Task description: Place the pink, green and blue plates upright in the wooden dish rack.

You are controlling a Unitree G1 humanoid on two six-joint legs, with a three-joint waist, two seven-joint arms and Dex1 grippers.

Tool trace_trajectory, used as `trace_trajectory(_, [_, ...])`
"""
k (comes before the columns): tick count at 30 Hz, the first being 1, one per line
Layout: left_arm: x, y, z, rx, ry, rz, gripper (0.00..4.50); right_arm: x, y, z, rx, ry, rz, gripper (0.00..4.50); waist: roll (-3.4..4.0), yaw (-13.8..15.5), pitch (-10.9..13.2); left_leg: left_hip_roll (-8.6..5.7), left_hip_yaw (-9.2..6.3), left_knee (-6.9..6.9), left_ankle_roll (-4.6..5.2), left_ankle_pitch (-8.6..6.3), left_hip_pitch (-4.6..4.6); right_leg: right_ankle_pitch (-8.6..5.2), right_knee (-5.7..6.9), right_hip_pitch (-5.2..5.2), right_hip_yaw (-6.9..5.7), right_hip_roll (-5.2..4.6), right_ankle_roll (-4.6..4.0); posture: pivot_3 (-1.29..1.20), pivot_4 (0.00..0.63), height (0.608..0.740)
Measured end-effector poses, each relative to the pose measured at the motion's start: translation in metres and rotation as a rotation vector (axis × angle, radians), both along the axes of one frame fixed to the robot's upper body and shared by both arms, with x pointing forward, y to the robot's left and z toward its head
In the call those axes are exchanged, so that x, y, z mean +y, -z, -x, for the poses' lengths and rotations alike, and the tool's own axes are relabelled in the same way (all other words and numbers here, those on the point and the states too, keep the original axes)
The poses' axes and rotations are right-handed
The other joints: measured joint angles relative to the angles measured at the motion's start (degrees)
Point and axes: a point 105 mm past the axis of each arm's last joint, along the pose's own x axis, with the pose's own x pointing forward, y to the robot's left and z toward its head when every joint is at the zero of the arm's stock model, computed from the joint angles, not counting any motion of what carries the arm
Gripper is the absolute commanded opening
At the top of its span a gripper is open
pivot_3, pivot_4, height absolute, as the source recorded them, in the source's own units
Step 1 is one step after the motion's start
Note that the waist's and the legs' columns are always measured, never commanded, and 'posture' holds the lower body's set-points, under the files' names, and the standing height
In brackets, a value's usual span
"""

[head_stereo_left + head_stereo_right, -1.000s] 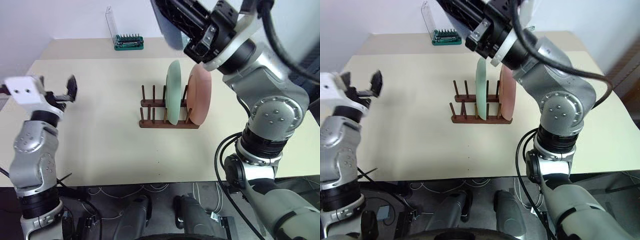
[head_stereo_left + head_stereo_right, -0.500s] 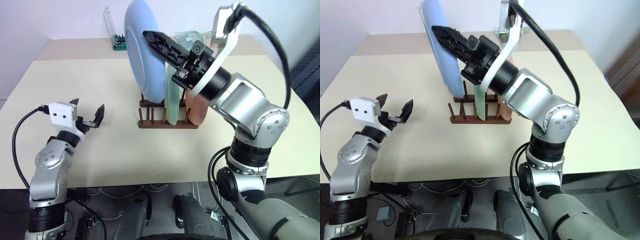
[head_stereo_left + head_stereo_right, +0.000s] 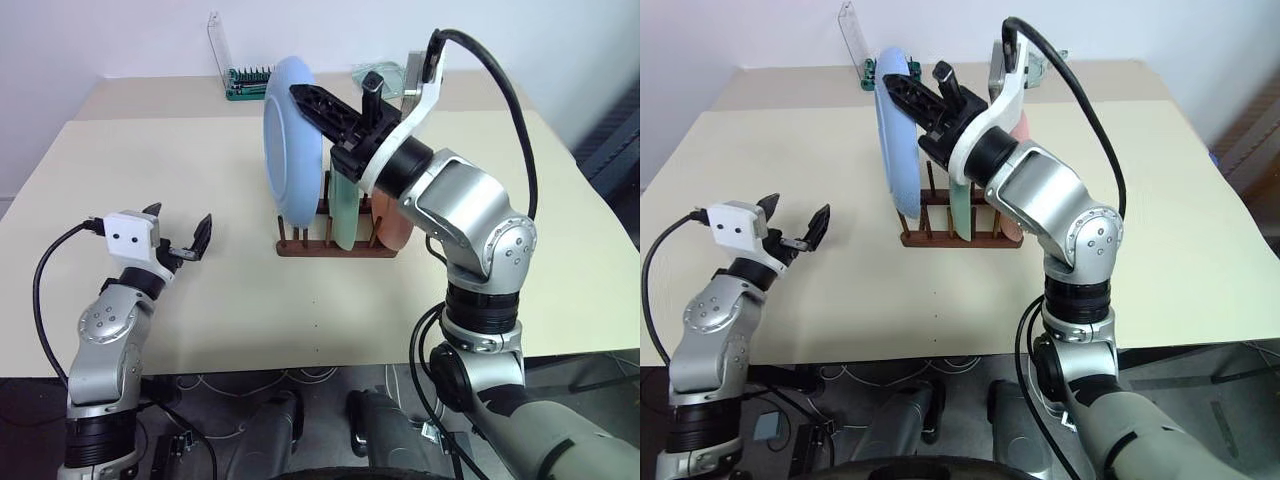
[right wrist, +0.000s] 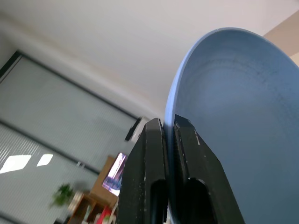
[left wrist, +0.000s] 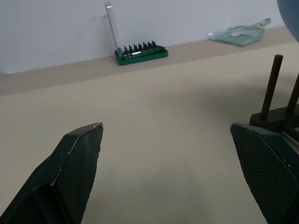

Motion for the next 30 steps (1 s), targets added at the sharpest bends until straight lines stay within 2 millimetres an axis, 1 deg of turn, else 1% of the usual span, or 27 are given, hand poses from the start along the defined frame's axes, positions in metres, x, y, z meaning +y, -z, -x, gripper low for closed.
trace_trajectory(2, [-0.002,-0.001,0.0,-0.003,0.005,0.001,4.46,-0.002,0.0,-0.006,0.02,0.036,-0.003,0.0,0.0,0.01,0.0,0.0,0.0,0.0,0.0,0.0,0.0,0.0,0.0,0.0,0.0,0.0,0.0,0.0,0.15,0.735])
trace_trajectory(5, [-0.007,0.001,-0.001,0.0,0.017,0.005,4.46,-0.003,0.002,-0.01,0.046,0.058,-0.009,0.0,0.01,0.01,0.0,0.0,0.0,-0.02,0.0,0.0,0.0,0.0,-0.01,0.0,0.0,0.0,0.0,0.0,0.15,0.735])
trace_trajectory(22, [-0.014,0.005,0.001,0.014,0.066,0.0,4.46,-0.001,0.016,-0.02,0.158,0.097,0.015,0.0,0.05,-0.01,0.03,0.01,0.0,-0.03,0.0,0.0,0.0,-0.05,-0.02,-0.01,0.0,0.0,-0.09,0.0,0.15,0.735])
trace_trajectory(25, [-0.018,0.004,0.004,0.012,0.097,0.0,4.46,-0.001,0.018,-0.023,0.174,0.101,0.021,0.0,0.06,-0.02,0.04,0.01,0.0,-0.03,0.0,0.0,0.0,-0.08,-0.03,-0.01,0.0,0.0,-0.13,0.0,0.15,0.735])
trace_trajectory(28, [-0.025,0.007,0.008,0.025,0.141,0.009,4.5,0.0,0.019,-0.024,0.181,0.102,0.023,1.0,0.07,-0.02,0.04,0.01,0.0,-0.04,0.0,0.0,0.0,-0.1,-0.04,0.0,0.0,0.0,-0.16,0.0,0.15,0.735])
trace_trajectory(29, [-0.027,0.008,0.009,0.03,0.157,0.01,4.5,0.0,0.02,-0.025,0.182,0.102,0.024,1.4,0.08,-0.03,0.05,0.01,0.0,-0.04,0.0,0.0,0.0,-0.1,-0.04,-0.01,0.0,0.0,-0.17,0.0,0.15,0.735])
trace_trajectory(30, [-0.029,0.009,0.011,0.035,0.175,0.014,4.5,0.0,0.02,-0.025,0.183,0.102,0.024,1.89,0.09,-0.04,0.05,0.01,0.0,-0.04,0.0,0.0,0.0,-0.1,-0.04,-0.01,0.0,0.0,-0.17,0.0,0.15,0.735])
